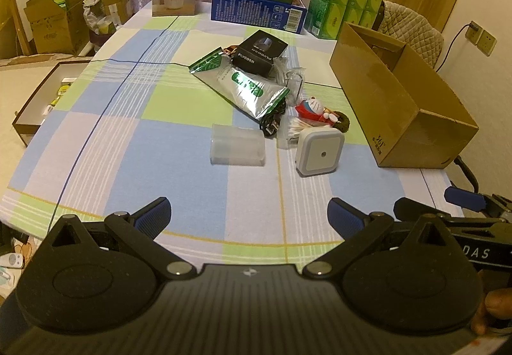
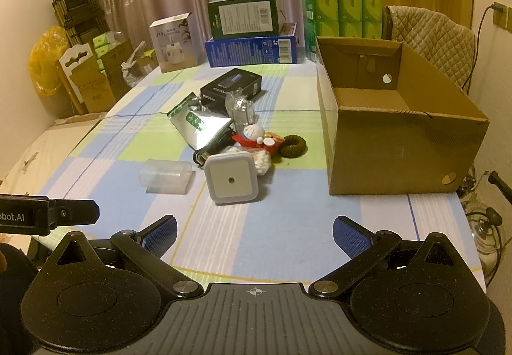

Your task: Organize objects

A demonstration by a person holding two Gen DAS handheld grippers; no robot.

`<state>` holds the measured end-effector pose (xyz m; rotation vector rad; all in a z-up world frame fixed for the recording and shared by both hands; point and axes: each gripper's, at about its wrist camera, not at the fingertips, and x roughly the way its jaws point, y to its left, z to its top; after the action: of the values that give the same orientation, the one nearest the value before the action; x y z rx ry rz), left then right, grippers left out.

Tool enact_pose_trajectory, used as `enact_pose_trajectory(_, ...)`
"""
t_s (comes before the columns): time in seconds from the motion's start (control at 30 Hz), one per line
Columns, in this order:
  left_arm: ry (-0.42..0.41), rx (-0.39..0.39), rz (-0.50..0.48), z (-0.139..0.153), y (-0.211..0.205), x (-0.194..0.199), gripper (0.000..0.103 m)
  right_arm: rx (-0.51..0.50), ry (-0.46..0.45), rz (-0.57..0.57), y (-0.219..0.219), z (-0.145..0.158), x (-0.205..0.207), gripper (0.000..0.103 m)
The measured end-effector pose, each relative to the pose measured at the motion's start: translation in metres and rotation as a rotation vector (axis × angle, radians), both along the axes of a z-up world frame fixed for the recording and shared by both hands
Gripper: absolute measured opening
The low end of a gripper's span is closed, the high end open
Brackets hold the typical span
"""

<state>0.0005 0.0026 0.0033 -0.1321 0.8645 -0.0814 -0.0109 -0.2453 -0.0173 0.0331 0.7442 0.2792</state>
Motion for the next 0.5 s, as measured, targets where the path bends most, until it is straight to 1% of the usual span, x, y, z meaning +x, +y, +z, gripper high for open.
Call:
enact_pose_trajectory(0.3, 0.008, 0.037, 0.01, -0.006, 0.014, 0.029, 0.102, -0.015, -0.017, 0.039, 0.011, -0.004, 0.02, 0.101)
enact_pose_trajectory(0.5, 0.018, 0.054, 0.004, -0.018, 0.026, 0.057, 0.102, -0.036, -0.025, 0.075, 0.028, -0.021, 0.048, 0.101)
